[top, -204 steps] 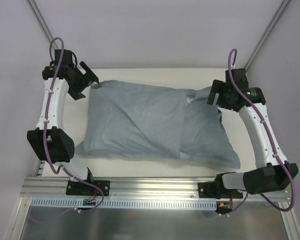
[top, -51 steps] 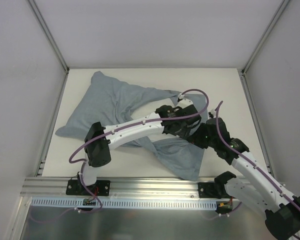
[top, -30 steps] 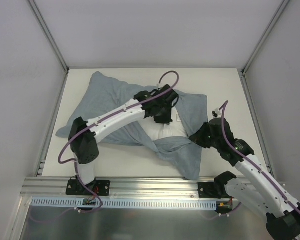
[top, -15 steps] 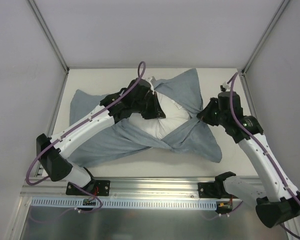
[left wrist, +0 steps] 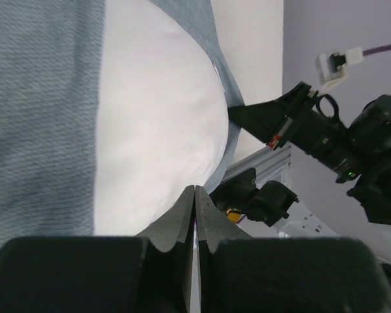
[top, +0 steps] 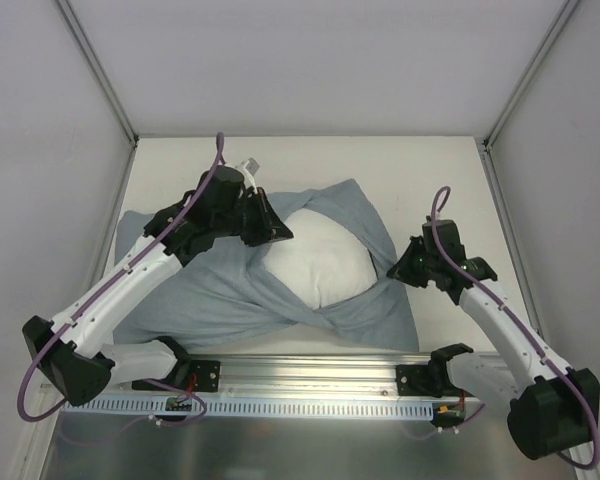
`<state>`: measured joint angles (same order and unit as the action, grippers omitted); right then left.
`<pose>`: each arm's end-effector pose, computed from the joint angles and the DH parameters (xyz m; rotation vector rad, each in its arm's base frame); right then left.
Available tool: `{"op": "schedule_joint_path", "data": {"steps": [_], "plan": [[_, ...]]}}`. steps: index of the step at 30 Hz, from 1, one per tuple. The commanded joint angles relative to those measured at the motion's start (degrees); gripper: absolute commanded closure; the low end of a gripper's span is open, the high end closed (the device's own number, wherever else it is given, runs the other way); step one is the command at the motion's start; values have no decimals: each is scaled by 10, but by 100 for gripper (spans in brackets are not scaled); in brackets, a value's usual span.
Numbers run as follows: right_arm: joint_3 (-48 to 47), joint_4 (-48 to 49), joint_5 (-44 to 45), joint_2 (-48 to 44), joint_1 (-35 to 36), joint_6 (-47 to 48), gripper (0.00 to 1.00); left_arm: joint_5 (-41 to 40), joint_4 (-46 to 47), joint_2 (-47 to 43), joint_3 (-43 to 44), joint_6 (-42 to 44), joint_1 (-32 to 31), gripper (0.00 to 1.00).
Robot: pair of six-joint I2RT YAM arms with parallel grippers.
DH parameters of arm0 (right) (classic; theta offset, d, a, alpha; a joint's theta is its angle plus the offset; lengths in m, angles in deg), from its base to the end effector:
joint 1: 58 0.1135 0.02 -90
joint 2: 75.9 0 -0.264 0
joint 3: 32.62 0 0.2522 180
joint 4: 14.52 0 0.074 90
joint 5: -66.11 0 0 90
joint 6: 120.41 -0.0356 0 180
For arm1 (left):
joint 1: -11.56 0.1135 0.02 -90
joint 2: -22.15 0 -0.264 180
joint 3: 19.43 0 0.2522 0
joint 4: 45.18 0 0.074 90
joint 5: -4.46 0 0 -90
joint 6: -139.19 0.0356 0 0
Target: Remove the pillowcase from the pillow
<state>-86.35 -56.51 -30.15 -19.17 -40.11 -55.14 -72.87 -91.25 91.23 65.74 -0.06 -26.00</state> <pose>0.1933 0.0665 0.2437 0.0890 2.4026 0.4844 0.2031 -0.1660 0.3757 -0.0871 2.2928 -1.0934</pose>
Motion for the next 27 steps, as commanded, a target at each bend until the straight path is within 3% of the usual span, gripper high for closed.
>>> {"op": "schedule_joint_path", "data": {"steps": [1,2,5,6,7,9,12,16,18,19,20,22,23,27], "plan": [[-6,-52,70,-64,-1,23,95,11,50,-25,-15,-24,10,100],[-13,-61,50,-76,5,26,92,5,52,-18,-21,-27,10,100],[-42,-102,36,-119,55,36,51,-5,56,8,-17,-24,11,100],[-47,-119,32,-134,65,38,31,-5,57,13,-15,-24,10,100],[-52,-132,31,-139,76,35,25,-2,57,21,-12,-25,11,100],[-61,-175,47,-147,106,27,18,6,58,38,-7,-23,4,100],[-49,-215,59,-176,129,-6,16,-19,57,45,6,-9,-32,100],[1,-192,28,-228,135,-54,15,-80,32,85,56,13,-108,100],[18,-175,28,-223,135,-66,16,-112,-12,119,111,31,-142,81],[18,-176,36,-207,135,-67,16,-147,-28,155,131,35,-173,51],[18,-174,37,-201,135,-68,17,-168,-48,176,150,44,-189,33],[18,-159,36,-192,135,-68,17,-218,-108,211,206,45,-215,9],[17,-151,36,-189,135,-68,17,-231,-123,239,219,42,-234,1],[2,-159,49,-194,135,-66,16,-288,-163,284,259,39,-265,1]]}}
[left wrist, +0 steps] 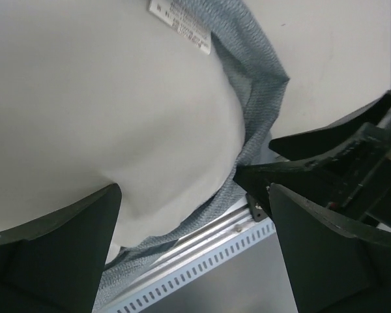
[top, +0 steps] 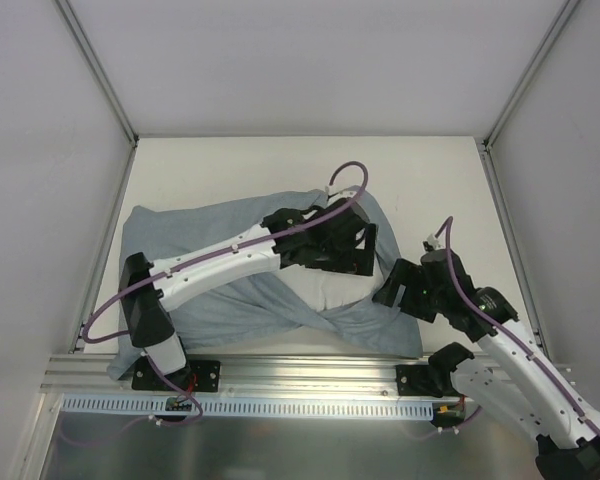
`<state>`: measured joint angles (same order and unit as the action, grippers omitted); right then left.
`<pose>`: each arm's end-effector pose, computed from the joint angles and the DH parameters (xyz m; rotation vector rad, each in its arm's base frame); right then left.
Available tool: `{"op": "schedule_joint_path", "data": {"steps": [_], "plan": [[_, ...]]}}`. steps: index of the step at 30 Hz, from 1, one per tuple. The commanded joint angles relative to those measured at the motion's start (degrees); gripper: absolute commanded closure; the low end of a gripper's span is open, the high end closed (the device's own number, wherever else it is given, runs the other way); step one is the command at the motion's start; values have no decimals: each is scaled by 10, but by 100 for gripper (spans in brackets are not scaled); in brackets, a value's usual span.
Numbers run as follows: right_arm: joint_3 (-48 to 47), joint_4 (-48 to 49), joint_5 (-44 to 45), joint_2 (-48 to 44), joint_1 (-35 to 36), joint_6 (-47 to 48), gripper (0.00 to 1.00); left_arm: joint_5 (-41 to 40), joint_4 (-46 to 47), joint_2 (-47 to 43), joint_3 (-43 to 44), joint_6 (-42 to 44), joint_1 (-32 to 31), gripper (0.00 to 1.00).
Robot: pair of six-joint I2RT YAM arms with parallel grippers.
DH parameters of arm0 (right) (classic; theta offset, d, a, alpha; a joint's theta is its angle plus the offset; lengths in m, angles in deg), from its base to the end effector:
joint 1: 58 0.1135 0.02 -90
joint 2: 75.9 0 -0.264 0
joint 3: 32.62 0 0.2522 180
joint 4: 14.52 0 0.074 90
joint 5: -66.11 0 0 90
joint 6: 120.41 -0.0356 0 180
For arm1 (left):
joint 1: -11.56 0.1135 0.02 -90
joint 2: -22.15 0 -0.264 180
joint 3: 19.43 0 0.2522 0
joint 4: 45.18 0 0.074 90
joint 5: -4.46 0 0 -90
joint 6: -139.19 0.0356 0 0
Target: Remove the pillowcase from the pillow
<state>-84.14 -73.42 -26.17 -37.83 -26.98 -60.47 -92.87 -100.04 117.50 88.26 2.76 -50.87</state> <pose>0.1144 0.0704 0.2569 -0.0403 2.4350 0.5486 0.1760 -0.3273 0.3564 0.2724 2.4335 -0.7844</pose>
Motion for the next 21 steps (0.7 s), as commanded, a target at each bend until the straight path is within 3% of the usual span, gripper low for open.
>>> {"op": "schedule_joint_path", "data": {"steps": [1,9,11,12,13,14,21], "plan": [[-25,9,12,-10,4,-12,17,-95,-88,37,36,9,-19,1],[-63,-25,41,-35,4,-9,15,-90,-96,123,47,-1,-31,1],[-65,-21,45,-28,4,-11,15,-81,-95,151,54,-2,-28,22],[-70,-19,44,-22,4,-12,15,-76,-96,157,63,-3,-25,40],[-71,-13,40,-6,4,-14,15,-67,-95,163,66,-2,-21,81],[-70,7,37,1,4,-20,15,-61,-95,163,67,-4,-18,100],[-32,80,5,88,4,-32,27,-67,-90,92,53,-5,-4,100]]}}
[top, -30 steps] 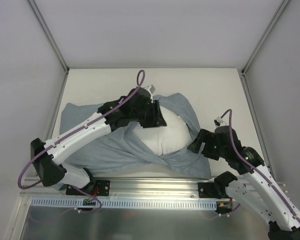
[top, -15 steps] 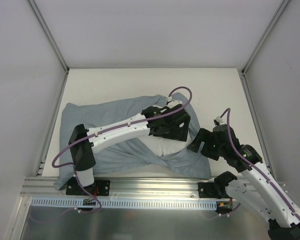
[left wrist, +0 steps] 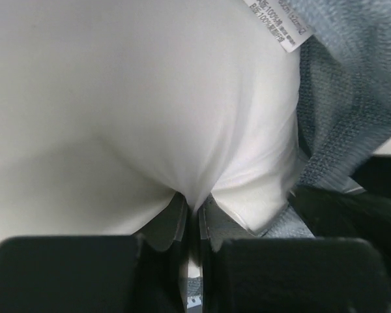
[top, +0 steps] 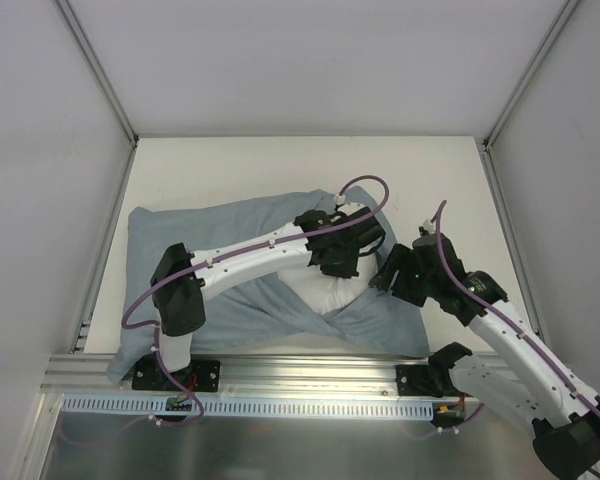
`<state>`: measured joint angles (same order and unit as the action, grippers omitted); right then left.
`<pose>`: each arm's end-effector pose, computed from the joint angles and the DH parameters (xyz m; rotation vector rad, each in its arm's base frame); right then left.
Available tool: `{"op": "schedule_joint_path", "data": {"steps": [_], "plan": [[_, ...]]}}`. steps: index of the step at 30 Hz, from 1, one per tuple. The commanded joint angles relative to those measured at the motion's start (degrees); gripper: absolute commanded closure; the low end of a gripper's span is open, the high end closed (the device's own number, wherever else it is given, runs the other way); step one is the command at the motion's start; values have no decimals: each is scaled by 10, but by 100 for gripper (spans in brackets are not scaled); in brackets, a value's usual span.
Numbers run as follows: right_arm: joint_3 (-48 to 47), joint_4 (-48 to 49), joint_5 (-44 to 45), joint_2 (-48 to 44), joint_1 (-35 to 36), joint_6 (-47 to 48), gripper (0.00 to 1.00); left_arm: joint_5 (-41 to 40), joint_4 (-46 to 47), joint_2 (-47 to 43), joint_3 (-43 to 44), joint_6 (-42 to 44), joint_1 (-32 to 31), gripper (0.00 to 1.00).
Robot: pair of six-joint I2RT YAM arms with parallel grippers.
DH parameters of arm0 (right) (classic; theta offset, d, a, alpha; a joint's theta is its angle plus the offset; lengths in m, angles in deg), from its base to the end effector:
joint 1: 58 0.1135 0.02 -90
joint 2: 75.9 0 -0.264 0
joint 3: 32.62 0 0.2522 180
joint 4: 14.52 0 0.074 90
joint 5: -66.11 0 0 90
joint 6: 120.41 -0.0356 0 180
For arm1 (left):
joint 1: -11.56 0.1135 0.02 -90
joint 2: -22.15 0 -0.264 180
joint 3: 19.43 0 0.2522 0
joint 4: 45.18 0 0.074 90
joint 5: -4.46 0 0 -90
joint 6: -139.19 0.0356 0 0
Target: Remove the pillowcase from the pillow
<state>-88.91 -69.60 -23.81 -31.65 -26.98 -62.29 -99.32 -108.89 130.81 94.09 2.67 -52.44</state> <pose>0.1351 0.0812 0.2755 0.0186 2.3870 0.5396 0.1882 -0.3665 0.2921 0.3095 2.5911 -0.4178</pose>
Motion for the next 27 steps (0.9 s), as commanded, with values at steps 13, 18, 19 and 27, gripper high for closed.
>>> {"op": "schedule_joint_path", "data": {"steps": [13,18,19,27], "plan": [[125,20,-24,-75,15,-47,99,74,57,-225,-96,-14,122,100],[145,14,-32,-94,14,-53,99,153,110,-310,-138,-9,190,100],[146,13,-31,-96,15,-52,99,161,112,-315,-137,-9,195,100],[176,44,-9,-79,17,-47,99,209,140,-343,-140,-13,219,100]]}}
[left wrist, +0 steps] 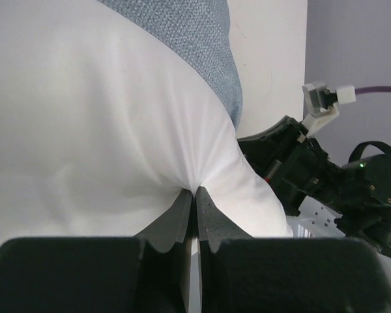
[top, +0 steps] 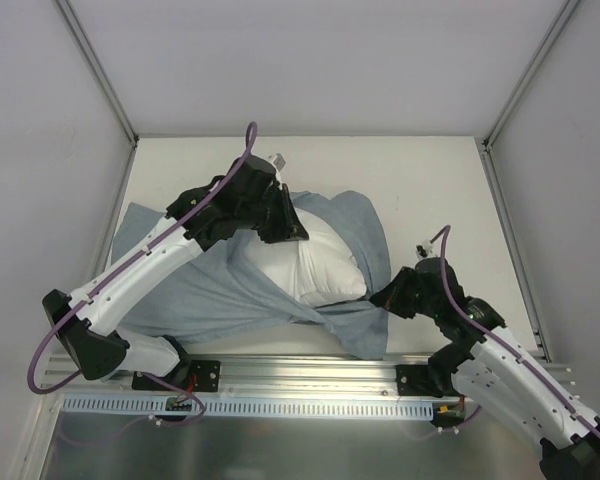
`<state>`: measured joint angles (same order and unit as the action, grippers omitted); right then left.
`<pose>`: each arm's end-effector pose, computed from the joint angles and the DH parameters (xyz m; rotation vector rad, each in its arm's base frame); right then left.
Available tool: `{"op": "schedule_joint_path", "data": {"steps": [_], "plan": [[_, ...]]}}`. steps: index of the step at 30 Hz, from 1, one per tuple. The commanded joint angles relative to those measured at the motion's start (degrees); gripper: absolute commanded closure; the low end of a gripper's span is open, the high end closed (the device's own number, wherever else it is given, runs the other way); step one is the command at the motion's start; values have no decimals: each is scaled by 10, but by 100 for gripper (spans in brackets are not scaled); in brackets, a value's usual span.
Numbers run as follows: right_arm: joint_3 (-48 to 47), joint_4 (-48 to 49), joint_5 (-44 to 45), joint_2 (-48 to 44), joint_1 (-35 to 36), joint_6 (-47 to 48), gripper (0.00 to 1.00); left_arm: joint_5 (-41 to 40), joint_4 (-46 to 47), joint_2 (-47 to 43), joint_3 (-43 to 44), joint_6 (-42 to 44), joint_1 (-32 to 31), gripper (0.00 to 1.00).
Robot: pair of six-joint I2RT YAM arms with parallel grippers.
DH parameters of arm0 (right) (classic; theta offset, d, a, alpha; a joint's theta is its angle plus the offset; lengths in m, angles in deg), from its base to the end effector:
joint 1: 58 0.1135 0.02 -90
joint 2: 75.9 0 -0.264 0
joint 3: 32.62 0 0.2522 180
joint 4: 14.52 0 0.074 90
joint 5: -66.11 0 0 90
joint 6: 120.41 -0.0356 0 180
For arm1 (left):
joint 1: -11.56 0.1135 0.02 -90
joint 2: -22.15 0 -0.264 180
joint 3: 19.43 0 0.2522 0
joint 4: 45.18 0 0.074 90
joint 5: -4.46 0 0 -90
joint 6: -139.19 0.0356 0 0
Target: Remove the pillowcase from the pillow
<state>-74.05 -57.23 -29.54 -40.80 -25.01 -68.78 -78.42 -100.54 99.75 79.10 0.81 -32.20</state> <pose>0.1178 0.0807 0.2282 0.0511 2.3201 0.7768 0.2057 -0.2031 0.3996 -0.0179 2.3649 -0.9990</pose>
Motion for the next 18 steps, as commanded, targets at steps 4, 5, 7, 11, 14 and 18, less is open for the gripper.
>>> {"op": "schedule_joint_path", "data": {"steps": [4,5,7,11,14,18], "plan": [[2,-49,82,51,-3,22,99,45,72,-34,-17,1,17,100],[-7,-41,96,81,-4,27,99,49,76,-43,-28,-1,16,100],[-60,-45,105,126,-9,59,93,55,92,-59,-76,-7,16,100],[-163,-93,127,197,-11,126,29,69,119,-114,-173,-23,11,100],[-221,-86,136,198,-11,171,21,71,139,-156,-239,-42,2,100],[-262,-42,90,235,5,207,21,71,158,-168,-283,-51,-8,100]]}}
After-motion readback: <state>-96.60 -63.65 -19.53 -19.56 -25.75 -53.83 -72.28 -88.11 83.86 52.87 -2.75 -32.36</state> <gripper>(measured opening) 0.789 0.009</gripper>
